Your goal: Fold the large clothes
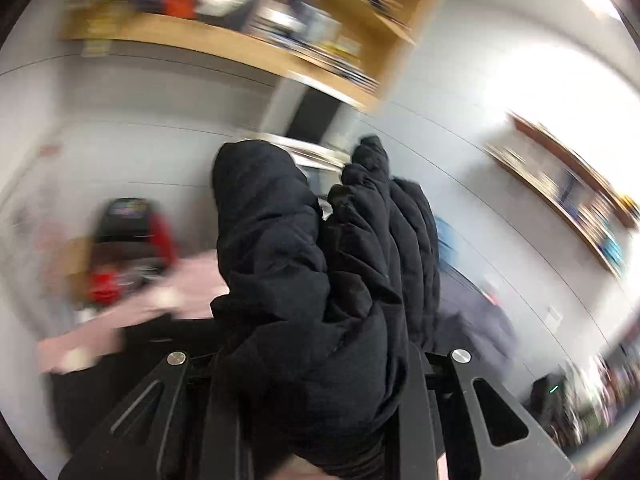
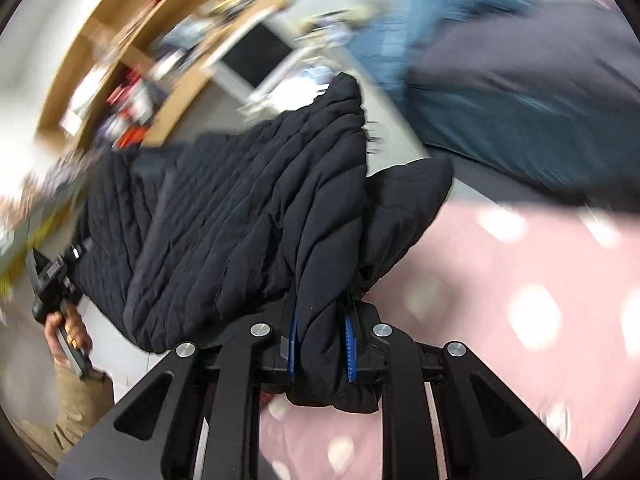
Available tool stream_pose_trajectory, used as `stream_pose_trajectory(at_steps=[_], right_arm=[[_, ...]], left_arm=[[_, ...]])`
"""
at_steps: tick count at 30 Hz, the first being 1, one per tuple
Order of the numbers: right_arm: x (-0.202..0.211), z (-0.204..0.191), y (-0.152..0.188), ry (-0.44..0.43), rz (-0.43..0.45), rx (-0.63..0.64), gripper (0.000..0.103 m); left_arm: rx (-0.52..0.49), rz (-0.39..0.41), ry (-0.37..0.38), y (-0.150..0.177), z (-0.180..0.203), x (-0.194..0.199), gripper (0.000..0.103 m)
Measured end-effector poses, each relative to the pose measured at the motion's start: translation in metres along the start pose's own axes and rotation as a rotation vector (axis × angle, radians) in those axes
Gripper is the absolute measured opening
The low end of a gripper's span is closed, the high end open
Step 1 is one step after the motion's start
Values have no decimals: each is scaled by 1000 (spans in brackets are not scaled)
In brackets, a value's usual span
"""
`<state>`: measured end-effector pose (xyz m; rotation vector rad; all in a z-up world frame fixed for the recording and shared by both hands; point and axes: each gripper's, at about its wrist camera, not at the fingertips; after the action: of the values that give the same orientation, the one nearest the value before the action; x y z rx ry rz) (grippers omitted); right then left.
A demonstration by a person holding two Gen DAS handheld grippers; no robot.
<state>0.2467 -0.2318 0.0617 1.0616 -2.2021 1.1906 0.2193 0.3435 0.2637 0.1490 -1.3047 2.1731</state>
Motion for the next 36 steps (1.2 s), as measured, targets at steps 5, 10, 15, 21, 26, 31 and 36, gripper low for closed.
stream_pose_trajectory(at_steps=[5, 10, 15, 21, 26, 31, 36], right_arm=[[-142, -107, -58, -48, -158, 288, 18], [-283, -111, -17, 117, -457, 372, 19], [-318, -54, 4, 87, -571, 127, 25], [-280, -45, 4, 125, -518, 106, 64], [-222, -60, -3, 198, -402, 92, 74], [-174, -72, 8, 323, -381, 169, 75], [-150, -111, 40, 382, -396, 372, 82]], left_arm=[[281, 39, -241, 75, -126, 41, 22], [693, 20, -358, 226, -226, 59, 31], [819, 57, -291, 263, -263, 63, 48], [789, 5, -358, 229, -258, 67, 54], [626, -79, -502, 197, -209, 73, 64], [504, -8, -828, 174, -178, 113, 96], [348, -62, -909, 143, -147, 112, 96]])
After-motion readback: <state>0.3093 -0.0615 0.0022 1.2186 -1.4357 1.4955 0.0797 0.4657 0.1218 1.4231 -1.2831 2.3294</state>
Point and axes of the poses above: each gripper's, at about its wrist camera, not at the fingertips, and x roughly against the way its jaws point, z to its right, y to its underside, and after that the axes turned 11 degrees about y, right-handed
